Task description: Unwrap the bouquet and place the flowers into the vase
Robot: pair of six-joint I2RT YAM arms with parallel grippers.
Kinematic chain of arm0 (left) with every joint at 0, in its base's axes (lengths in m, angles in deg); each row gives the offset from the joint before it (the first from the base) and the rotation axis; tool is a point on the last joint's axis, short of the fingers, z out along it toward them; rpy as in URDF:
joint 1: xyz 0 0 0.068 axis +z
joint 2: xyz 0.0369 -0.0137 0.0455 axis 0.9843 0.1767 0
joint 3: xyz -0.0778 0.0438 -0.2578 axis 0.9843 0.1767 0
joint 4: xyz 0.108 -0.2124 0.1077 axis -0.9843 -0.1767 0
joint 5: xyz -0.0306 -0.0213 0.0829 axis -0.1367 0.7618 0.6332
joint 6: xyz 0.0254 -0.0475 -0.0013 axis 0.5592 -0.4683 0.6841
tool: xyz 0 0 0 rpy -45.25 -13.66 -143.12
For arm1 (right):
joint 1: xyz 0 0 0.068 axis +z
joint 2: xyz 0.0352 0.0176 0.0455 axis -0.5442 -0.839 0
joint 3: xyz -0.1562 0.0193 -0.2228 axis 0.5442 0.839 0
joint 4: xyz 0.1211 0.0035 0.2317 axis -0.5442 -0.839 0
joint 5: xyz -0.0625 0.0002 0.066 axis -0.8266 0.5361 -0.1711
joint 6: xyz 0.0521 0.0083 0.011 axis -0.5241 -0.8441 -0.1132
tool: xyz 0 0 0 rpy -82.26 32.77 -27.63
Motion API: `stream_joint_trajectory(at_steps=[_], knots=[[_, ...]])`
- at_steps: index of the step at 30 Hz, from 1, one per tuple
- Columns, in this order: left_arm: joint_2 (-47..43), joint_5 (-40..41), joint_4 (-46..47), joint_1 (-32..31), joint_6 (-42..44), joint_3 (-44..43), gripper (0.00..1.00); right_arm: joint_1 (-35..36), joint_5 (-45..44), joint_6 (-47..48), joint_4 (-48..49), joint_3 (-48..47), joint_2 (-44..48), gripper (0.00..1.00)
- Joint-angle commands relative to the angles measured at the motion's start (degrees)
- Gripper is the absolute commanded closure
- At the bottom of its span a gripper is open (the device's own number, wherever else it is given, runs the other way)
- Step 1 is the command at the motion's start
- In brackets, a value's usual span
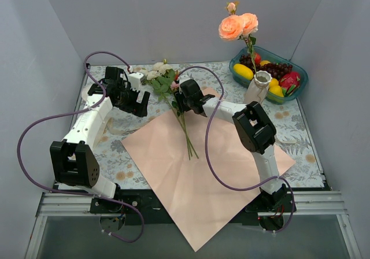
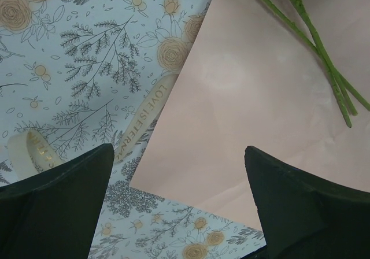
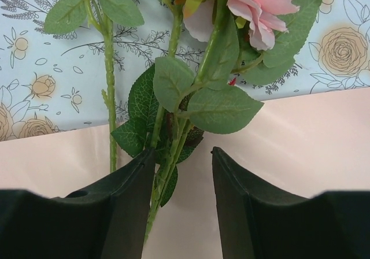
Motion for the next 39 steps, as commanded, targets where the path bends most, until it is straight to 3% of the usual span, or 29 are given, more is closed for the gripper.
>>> stream_joint_trajectory(at_steps=[1,6,11,19,21,22,35,39], knots=[[-2.7,0.5,1.4,0.4,1.2,0.7,0.04,0.0,0.4,-0.9,0.4,-0.2,-0.9,0.48],[-3.3,0.8,1.4,0.6,1.3,0.8,0.04,0.0,0.8,-2.0,0.4,0.9,-1.1,0.53],[-3.4,1.0,1.5,0.6,1.2,1.0,0.04,0.1,1.3,-3.4,0.4,2.9,-0.7,0.64],[-4.1,1.3,1.1,0.6,1.3,0.5,0.04,0.3,2.0,-3.4,-2.1,0.5,-1.8,0.67],[-4.2,1.5,0.9,0.6,1.2,0.3,0.04,0.3,1.4,-3.2,-3.5,-0.8,-1.9,0.81],[-4.3,1.4,0.8,0.6,1.3,0.3,0.04,0.4,1.0,-2.9,-3.5,-0.6,-1.2,0.98],[-5.2,-0.8,1.2,0.6,0.0,1.0,0.04,2.2,-6.3,2.5,-0.2,1.9,22.7,0.99],[-5.7,-0.7,1.1,0.6,0.6,1.2,0.04,3.1,-5.7,5.7,7.6,7.1,29.4,0.99]])
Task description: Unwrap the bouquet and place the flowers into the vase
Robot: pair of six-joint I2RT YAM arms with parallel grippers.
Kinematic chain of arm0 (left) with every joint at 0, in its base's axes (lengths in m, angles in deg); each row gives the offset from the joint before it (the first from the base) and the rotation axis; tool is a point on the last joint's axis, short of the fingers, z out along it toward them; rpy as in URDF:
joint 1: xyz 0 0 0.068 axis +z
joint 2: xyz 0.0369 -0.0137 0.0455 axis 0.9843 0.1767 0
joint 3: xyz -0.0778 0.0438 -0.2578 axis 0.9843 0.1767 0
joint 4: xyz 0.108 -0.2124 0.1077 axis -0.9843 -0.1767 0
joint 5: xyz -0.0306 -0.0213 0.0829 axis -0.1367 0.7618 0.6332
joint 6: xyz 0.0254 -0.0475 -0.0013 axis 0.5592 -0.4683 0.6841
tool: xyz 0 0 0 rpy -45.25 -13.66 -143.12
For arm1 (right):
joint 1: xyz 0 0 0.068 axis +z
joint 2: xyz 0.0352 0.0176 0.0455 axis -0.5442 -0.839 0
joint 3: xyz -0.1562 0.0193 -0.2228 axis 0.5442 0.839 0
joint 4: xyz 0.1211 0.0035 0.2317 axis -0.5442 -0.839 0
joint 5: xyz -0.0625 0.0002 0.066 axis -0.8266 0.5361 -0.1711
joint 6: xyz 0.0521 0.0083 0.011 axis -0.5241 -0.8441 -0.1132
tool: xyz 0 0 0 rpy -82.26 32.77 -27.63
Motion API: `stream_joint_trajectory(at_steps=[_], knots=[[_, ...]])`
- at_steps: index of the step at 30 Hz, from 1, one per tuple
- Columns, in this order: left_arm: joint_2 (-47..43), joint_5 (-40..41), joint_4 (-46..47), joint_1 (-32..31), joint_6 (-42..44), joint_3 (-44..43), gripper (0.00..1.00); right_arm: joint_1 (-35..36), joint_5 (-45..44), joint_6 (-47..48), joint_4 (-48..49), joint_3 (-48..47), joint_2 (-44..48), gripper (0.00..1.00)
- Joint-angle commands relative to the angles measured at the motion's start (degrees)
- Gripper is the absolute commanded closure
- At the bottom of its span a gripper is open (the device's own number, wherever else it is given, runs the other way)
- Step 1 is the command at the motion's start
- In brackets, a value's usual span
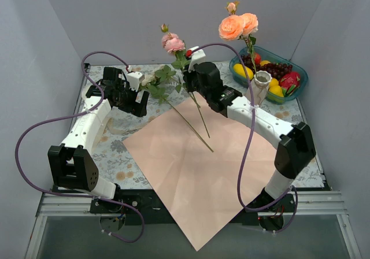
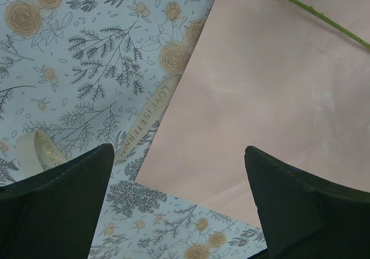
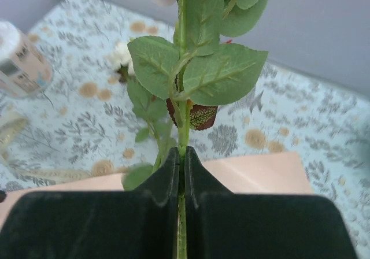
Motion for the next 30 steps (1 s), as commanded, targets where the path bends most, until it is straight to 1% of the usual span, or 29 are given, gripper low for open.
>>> stream_joint_trajectory(at_steps=[1,3,5,7,11,14,16,19,22,23,25,26,27,28,29,30], knots=[[-3.8,-0.8,0.2,0.5,0.4,0.5,0.04,1.1,-0.8,4.7,9.8,5.4,8.1,0.99],[-3.8,-0.8,0.3,0.5,0.4,0.7,0.04,1.1,0.7,7.3,11.7,6.8,10.0,0.99],[-3.9,-0.9,0.4,0.5,0.4,0.9,0.04,1.3,1.4,8.5,11.3,7.0,11.7,0.99],[-3.9,-1.0,0.4,0.5,0.4,0.9,0.04,1.5,2.2,10.2,13.9,9.7,14.9,0.99],[-3.8,-1.0,0.5,0.5,0.4,1.1,0.04,1.7,7.6,13.8,16.7,11.4,19.0,0.99],[-3.8,-1.0,0.5,0.5,0.5,1.2,0.04,2.1,9.3,17.0,21.1,12.9,23.2,0.99],[-3.8,-1.0,0.6,0.5,0.5,1.3,0.04,2.1,10.2,19.0,23.3,11.9,25.8,0.99],[-3.7,-1.0,0.5,0.5,0.9,1.2,0.04,2.1,10.7,22.8,29.8,11.7,30.4,0.99],[-3.8,-0.7,0.6,0.5,1.0,1.2,0.04,2.1,5.3,27.0,37.2,11.9,34.8,0.99],[-3.8,-0.8,0.7,0.5,1.1,1.2,0.04,2.1,0.0,28.7,44.0,14.5,36.0,0.99],[-3.8,-1.0,0.8,0.5,1.1,1.2,0.04,2.1,-8.2,34.0,51.6,16.6,38.2,0.99],[-3.8,-1.0,0.8,0.5,1.1,1.1,0.04,2.1,-16.6,36.1,59.0,17.3,38.4,0.99],[-3.7,-1.2,0.8,0.5,1.1,1.0,0.04,2.0,-19.4,38.5,63.2,19.0,38.4,0.99],[-3.7,-1.4,0.7,0.5,1.1,0.9,0.04,2.0,-20.4,44.9,67.1,19.9,38.0,0.99],[-3.7,-1.5,0.6,0.5,1.1,0.7,0.04,1.9,-20.1,47.5,72.9,20.6,37.8,0.99],[-3.7,-1.6,0.5,0.5,1.3,0.6,0.04,1.9,-20.1,50.0,74.9,20.7,37.2,0.99]])
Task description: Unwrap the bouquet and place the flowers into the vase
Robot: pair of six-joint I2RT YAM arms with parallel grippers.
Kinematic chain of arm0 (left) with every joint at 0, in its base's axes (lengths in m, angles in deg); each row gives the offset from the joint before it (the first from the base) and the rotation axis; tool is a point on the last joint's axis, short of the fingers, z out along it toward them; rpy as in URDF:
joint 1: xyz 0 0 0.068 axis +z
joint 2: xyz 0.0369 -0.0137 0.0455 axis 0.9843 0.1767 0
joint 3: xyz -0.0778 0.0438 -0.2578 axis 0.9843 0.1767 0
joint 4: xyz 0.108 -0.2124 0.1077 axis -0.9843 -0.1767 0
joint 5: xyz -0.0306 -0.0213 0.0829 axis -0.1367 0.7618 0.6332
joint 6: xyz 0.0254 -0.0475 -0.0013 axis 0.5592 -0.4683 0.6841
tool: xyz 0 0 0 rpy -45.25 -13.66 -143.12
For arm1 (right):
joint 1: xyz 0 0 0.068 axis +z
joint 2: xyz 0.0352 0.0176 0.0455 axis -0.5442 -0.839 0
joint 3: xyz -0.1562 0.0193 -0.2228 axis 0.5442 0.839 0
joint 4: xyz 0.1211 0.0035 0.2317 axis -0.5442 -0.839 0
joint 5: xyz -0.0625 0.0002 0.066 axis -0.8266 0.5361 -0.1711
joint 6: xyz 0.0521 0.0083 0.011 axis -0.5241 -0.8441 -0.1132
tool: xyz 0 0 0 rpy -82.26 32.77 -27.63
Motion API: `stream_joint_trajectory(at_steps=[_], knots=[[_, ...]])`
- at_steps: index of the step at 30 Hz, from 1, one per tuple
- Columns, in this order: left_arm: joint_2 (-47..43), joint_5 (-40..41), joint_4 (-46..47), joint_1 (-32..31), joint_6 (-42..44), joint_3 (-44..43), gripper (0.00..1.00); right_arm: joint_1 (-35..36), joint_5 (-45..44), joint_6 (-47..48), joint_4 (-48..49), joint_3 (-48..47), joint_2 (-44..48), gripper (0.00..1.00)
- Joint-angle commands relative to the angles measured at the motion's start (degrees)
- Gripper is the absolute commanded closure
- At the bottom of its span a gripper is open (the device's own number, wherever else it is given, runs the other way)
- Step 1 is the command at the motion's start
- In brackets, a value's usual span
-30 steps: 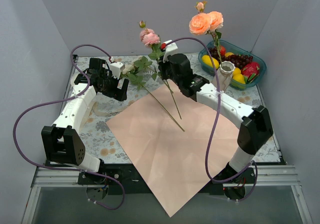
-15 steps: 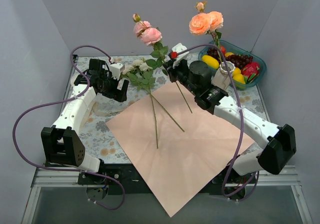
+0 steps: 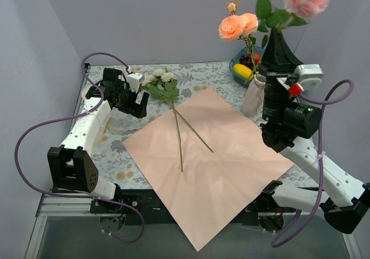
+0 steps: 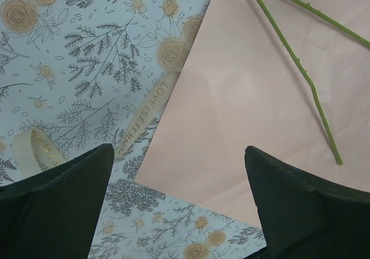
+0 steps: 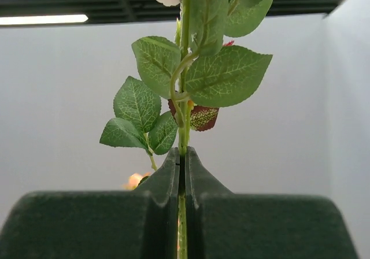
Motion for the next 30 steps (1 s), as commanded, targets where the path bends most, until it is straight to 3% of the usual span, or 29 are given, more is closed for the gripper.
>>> stream_joint_trajectory(at_steps=[1,4,14,30], knots=[[-2.8,-1.5,0.5,0.5,1.1,-0.6,0.04,0.0,-11.3,18.2,24.0,2.5,-2.7,0.99],[-2.5,-1.6,0.3,0.5,1.2,-1.2,0.03,-3.5,-12.5,17.3,26.8,1.8,-4.3,0.99],[-1.8,-2.3,0.3,0.5,2.1,-1.5,0.03,-20.7,-10.3,-0.3,14.3,2.5,-5.6,0.99],[-0.6,-2.7,1.4,0.5,2.4,-0.7,0.03,-27.3,-6.8,-8.5,14.5,5.8,-11.6,0.99]])
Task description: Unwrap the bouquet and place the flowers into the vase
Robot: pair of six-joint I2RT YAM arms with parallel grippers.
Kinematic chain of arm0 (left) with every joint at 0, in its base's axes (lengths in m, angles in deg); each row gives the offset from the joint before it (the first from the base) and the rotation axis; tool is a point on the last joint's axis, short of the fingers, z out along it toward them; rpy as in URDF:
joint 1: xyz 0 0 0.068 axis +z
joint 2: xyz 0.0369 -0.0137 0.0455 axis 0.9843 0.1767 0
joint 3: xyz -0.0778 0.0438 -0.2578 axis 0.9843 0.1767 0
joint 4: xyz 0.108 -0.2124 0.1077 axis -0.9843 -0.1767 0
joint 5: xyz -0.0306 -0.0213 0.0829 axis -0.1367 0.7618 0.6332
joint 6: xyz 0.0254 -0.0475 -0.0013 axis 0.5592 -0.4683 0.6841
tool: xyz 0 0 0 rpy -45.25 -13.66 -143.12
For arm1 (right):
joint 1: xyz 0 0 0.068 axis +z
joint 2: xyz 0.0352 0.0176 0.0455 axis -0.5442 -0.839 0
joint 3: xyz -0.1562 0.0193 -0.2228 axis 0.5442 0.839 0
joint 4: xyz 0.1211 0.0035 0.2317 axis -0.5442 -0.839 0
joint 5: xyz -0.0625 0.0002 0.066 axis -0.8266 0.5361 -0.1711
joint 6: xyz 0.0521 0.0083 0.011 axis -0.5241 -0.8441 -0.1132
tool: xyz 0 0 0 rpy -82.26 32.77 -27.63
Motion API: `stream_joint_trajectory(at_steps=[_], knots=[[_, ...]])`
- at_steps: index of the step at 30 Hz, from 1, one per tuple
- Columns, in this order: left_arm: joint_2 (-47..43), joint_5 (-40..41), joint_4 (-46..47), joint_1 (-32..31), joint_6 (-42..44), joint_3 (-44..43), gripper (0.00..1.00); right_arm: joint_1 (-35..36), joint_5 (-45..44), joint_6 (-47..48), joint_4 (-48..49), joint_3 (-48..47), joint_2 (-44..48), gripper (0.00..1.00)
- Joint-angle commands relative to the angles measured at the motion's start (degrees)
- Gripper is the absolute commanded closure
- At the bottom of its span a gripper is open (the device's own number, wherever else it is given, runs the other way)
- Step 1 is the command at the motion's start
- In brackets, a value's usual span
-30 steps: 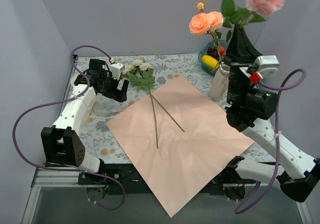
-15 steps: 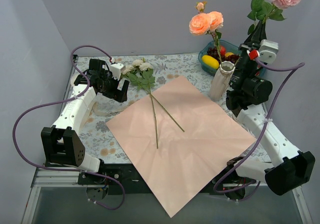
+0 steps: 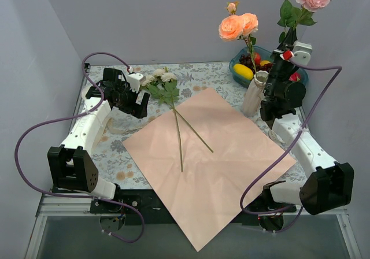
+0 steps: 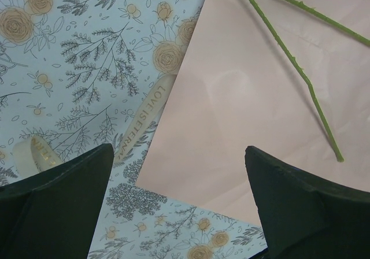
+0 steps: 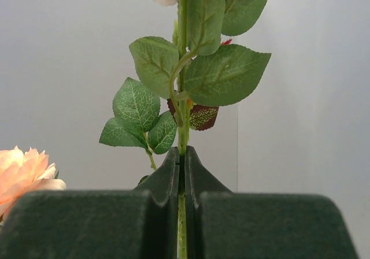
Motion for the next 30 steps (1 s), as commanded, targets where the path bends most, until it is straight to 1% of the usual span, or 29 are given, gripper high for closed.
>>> stream_joint_trajectory(at_steps=[1,11,20,30], knots=[[-0.6,-1.1,1.4,0.6,0.7,-0.6,0.03,-0.9,1.2,-1.9,3.7,-0.4,-1.1,0.99],[1.0,-1.3,1.4,0.6,1.0,-1.1,0.03,-2.4,2.1,-2.7,6.8,-0.2,-4.1,0.99],[2.2,-1.6,1.5,0.6,0.8,-1.1,0.03,-2.4,4.5,-4.1,6.8,-3.4,-2.9,0.99],[2.4,-2.0,1.5,0.6,0.6,-0.8,0.03,-2.6,4.5,-2.9,6.8,-6.4,-5.7,0.99]])
